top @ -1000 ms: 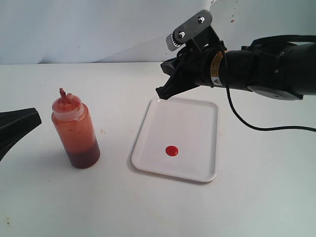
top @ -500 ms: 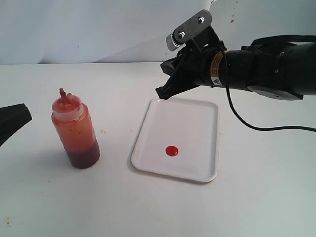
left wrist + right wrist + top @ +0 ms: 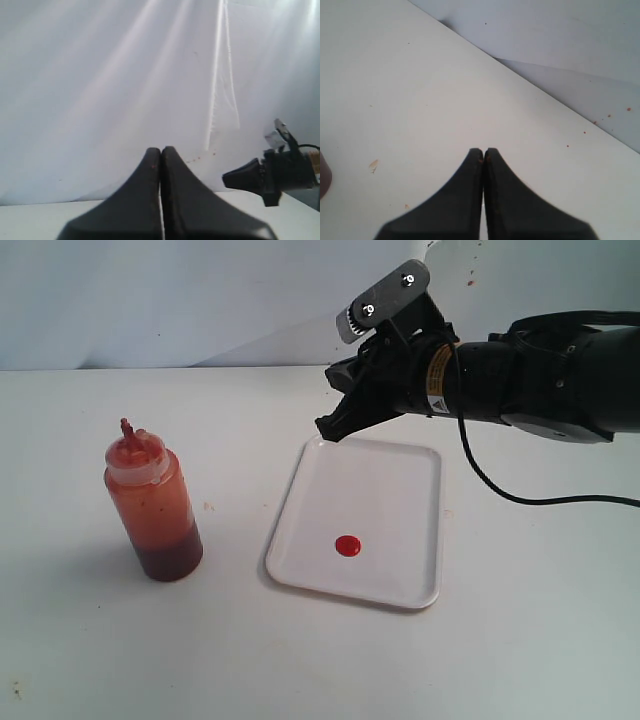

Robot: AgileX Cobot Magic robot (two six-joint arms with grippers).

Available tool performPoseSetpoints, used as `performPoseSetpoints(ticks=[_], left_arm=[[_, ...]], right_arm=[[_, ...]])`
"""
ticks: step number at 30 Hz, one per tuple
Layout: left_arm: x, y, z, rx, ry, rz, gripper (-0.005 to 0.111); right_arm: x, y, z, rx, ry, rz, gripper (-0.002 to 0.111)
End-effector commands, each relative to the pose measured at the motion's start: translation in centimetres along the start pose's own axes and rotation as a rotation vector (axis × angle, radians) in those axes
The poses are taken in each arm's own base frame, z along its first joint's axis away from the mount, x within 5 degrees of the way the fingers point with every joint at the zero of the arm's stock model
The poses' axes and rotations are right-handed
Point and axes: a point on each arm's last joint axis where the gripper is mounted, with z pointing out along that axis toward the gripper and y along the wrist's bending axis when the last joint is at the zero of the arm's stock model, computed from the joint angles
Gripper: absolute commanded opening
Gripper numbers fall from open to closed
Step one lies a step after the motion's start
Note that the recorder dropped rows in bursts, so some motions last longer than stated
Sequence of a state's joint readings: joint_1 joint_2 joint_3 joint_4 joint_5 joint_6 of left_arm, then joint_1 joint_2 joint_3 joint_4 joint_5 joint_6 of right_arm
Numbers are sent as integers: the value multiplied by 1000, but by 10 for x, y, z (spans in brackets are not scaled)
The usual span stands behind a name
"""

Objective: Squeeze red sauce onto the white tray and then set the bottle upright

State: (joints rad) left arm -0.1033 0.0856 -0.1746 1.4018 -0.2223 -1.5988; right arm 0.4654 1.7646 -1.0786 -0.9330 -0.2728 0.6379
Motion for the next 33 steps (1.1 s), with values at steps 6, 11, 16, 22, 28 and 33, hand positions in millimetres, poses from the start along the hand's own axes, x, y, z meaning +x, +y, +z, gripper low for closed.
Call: performPoseSetpoints(ticks=[6,11,16,22,28,33], left_arm=[[26,16,-10,-138,6,-38,0],[27,16,-10,-138,12,-8,0],[27,16,-10,-133,12,-15,0],[26,15,-10,-127,4,-71,0],[25,16,-10,-130,-15,-76,0],[24,21,-11,-191,-20,-4,0]], right_arm=[[-3,1,0,-6,-16,-3,0],[-3,1,0,-6,-16,-3,0],[-3,1,0,-6,-16,-3,0],[-3,1,0,-6,-16,-3,0],[-3,1,0,-6,-16,-3,0],[-3,1,0,-6,-16,-3,0]])
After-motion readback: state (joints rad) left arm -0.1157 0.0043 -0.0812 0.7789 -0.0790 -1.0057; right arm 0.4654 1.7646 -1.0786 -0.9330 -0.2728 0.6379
